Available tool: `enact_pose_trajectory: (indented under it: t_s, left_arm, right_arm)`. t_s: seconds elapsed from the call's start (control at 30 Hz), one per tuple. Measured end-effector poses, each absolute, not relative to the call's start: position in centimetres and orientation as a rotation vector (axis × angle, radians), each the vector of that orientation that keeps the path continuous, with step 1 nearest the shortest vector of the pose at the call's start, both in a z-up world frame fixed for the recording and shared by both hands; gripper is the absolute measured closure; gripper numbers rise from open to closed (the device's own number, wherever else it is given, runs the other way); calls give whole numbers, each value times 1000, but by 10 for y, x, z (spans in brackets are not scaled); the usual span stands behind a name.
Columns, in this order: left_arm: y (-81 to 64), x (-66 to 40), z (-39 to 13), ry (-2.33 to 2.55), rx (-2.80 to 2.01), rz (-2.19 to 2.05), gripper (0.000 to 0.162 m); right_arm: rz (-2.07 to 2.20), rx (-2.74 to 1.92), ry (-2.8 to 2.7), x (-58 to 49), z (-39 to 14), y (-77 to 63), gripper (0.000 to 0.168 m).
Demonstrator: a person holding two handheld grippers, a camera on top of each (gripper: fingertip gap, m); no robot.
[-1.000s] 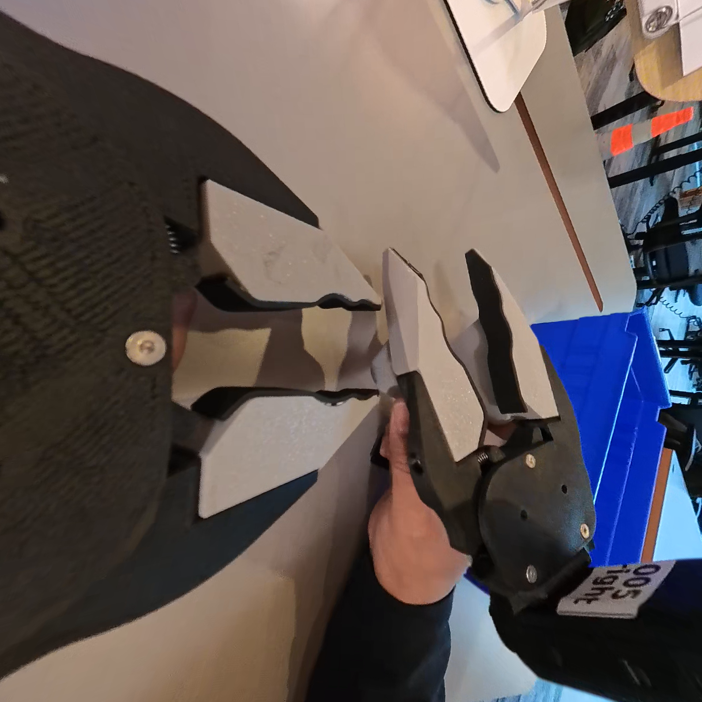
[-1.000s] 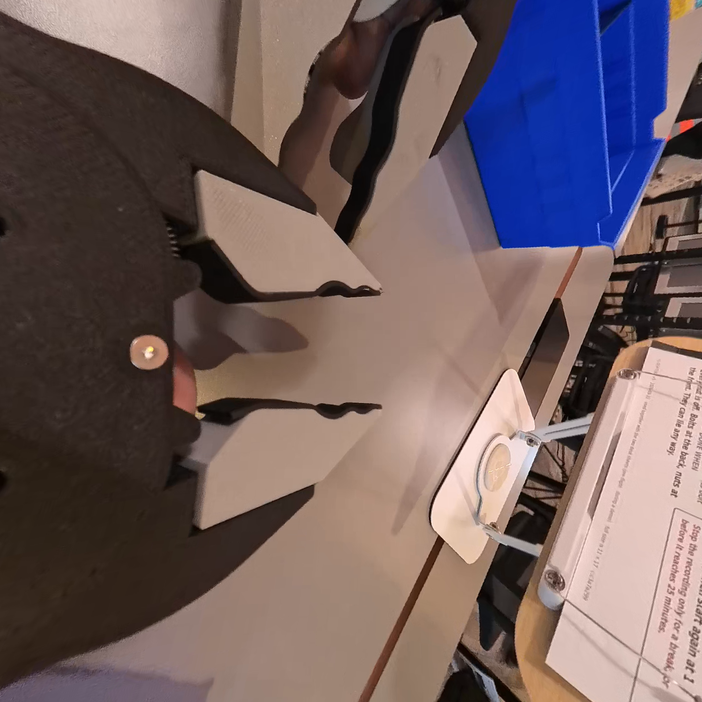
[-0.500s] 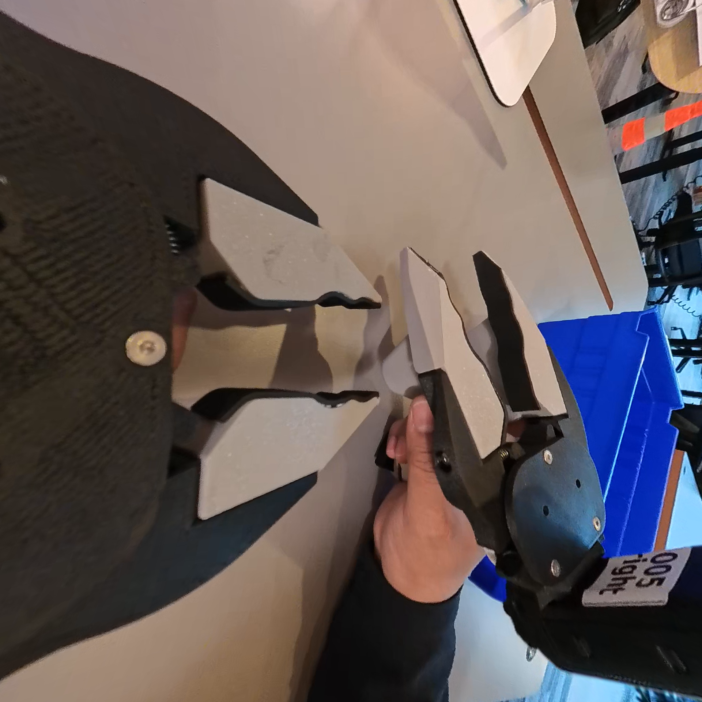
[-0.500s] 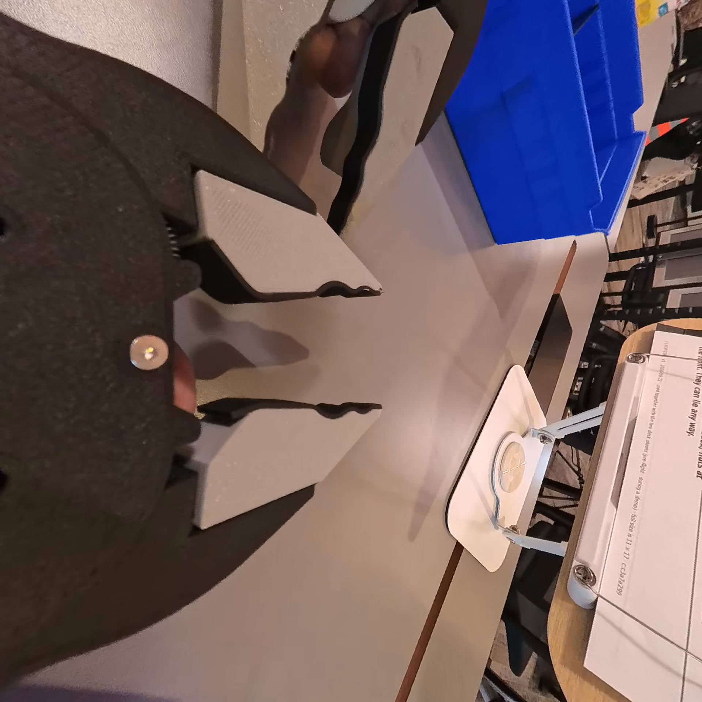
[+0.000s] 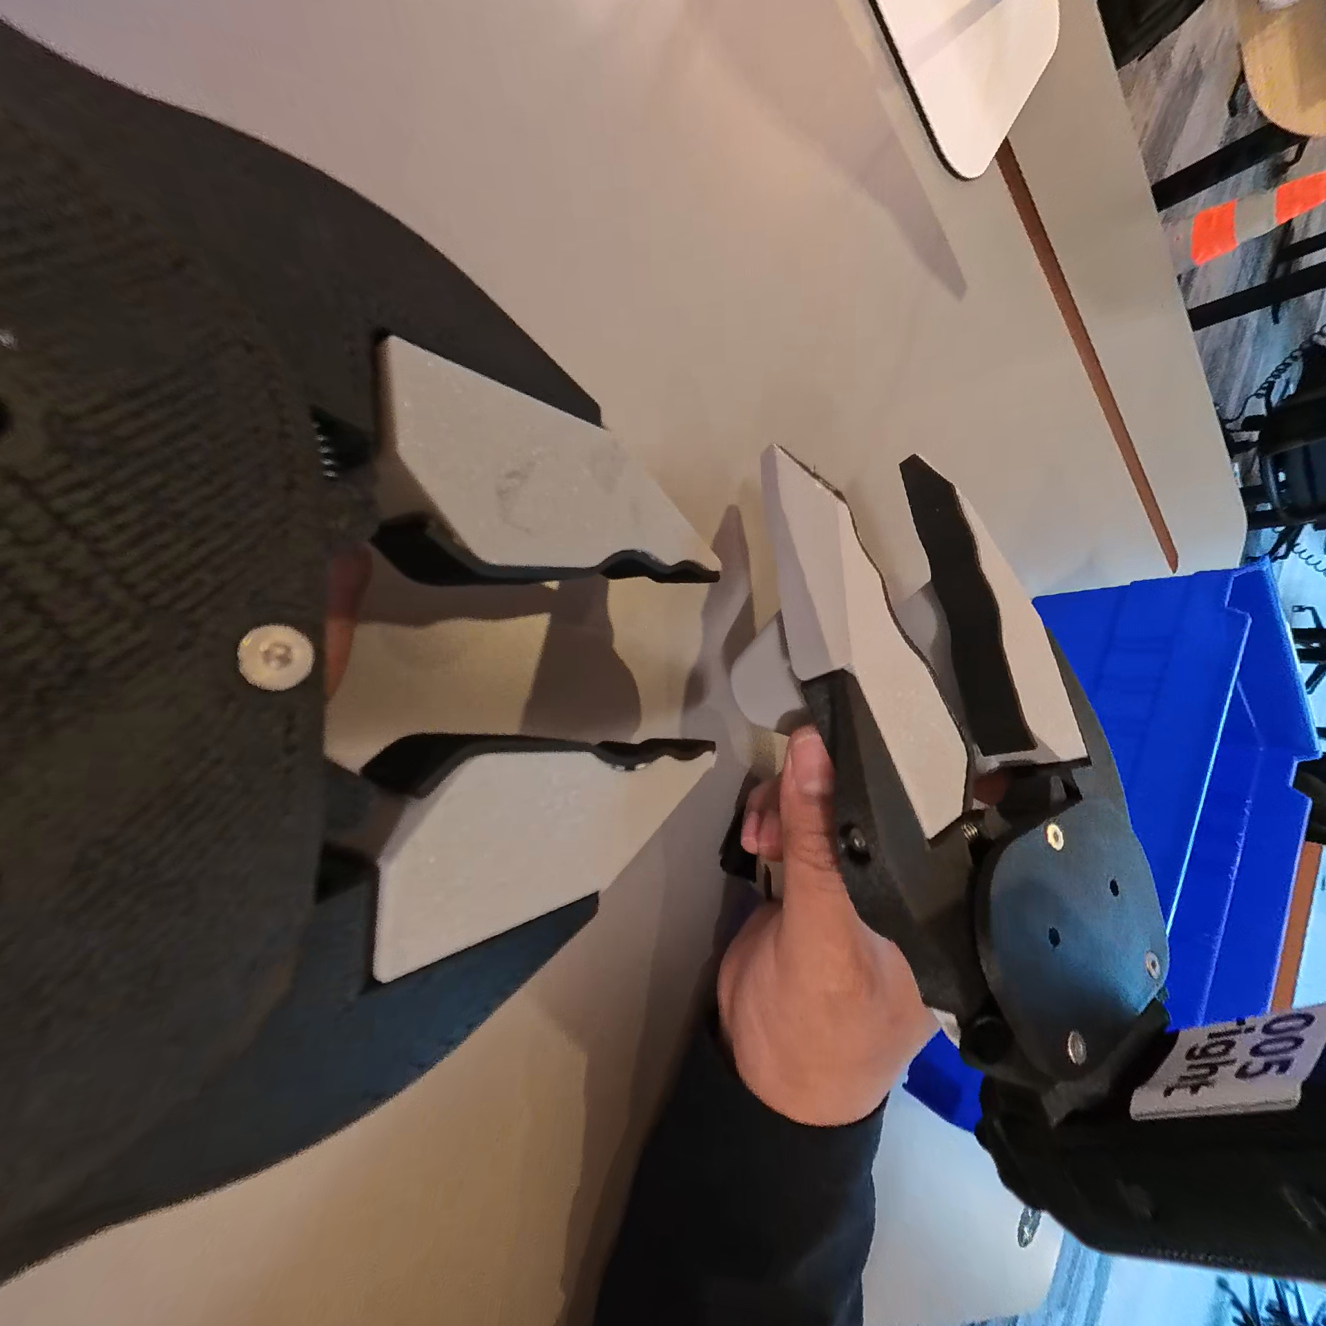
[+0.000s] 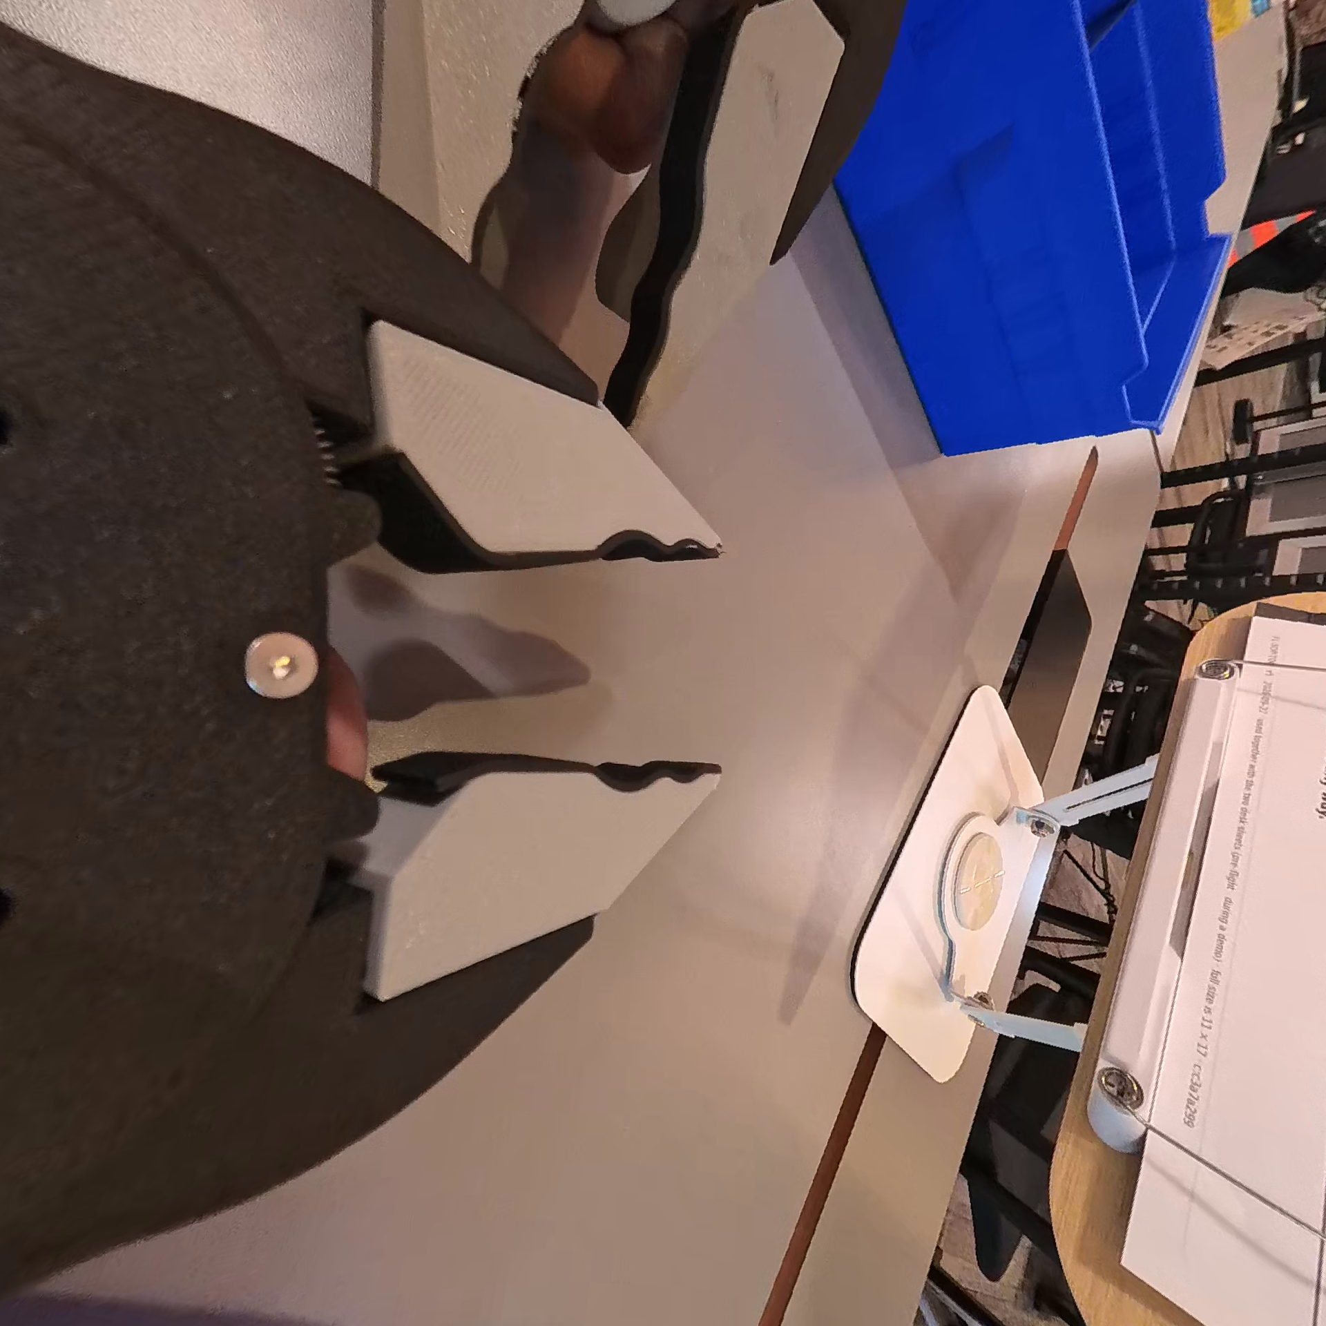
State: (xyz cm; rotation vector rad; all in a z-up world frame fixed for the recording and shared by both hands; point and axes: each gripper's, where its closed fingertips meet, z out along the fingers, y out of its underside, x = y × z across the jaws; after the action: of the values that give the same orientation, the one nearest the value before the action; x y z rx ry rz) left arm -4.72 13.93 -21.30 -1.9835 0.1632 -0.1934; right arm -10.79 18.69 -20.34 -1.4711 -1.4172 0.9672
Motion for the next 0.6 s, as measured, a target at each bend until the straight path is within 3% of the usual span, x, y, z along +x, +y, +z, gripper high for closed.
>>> enact_pose_trajectory:
  t_s: [0.33,0.53,0.6]
  left_arm:
    - [133,-42,-207,182,-2003,-236,118]
    - [67,-73,-86,227,-1831,-270,117]
    - [38,-113,-52,243,-1853,-189,129]
  right_arm:
    - [976,-1473,-1409,-107,-202,188,115]
    - [997,-1486,-1387,-105,-201,190,115]
    - [997,-1486,-1392,-106,-201,189,116]
